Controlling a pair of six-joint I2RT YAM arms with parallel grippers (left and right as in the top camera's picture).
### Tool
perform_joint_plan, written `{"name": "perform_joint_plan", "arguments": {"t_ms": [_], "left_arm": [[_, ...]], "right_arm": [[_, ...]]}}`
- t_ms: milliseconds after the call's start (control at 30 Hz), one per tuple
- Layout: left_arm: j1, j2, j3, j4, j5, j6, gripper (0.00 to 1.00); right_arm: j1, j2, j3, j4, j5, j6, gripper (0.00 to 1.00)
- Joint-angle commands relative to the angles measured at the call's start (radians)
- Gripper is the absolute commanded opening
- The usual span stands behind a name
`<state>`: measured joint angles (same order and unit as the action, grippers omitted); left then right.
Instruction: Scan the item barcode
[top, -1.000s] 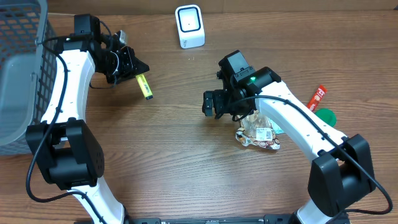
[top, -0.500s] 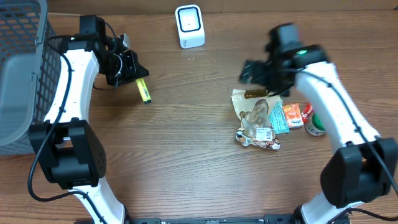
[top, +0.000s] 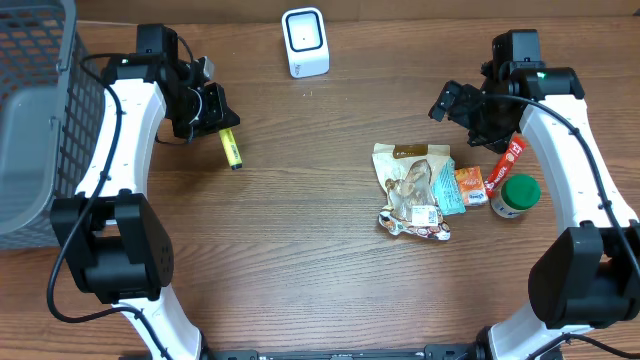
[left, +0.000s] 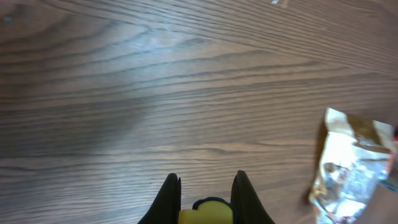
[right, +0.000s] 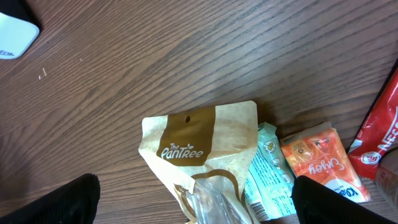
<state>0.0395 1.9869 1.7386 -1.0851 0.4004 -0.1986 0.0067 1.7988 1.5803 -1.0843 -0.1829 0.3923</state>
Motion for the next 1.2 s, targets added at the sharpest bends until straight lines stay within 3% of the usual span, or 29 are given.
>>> {"name": "perform_joint_plan", "arguments": {"t_ms": [0, 67, 233, 367, 567, 933, 1033, 1167], "left_arm": [[-0.038, -0.008, 0.049, 0.004, -0.115, 0.027, 0.04], [-0.069, -0.008, 0.101, -0.003, -0.154, 0.027, 0.04], [-0.179, -0.008, 0.438, -0.086, -0.398, 0.048, 0.04], [-0.272, -0.008, 0.651, -0.032, -0.544, 0.161, 0.04], [-0.364, 0.029, 0.665, 0.264, -0.558, 0.426, 0.04], [-0.393, 0.293, 0.665, 0.533, -0.690, 0.803, 0.04], [-0.394, 0.372, 0.665, 0.643, -0.757, 0.836, 0.04], [-0.403, 0.457, 0.665, 0.763, -0.729, 0.918, 0.04]], "right_arm": [[-0.002, -0.018, 0.011, 0.005, 0.003, 0.003, 1.00], [-0.002, -0.018, 0.011, 0.005, 0.003, 0.003, 1.00], [-0.002, -0.018, 0.011, 0.005, 0.003, 0.003, 1.00], [-0.002, -0.018, 0.011, 0.005, 0.003, 0.003, 1.00], [-0.002, -0.018, 0.011, 0.005, 0.003, 0.003, 1.00], [-0.002, -0.018, 0.011, 0.005, 0.003, 0.003, 1.00], [-0.002, -0.018, 0.011, 0.005, 0.003, 0.003, 1.00], [-0.002, -0.018, 0.011, 0.005, 0.003, 0.003, 1.00]]}}
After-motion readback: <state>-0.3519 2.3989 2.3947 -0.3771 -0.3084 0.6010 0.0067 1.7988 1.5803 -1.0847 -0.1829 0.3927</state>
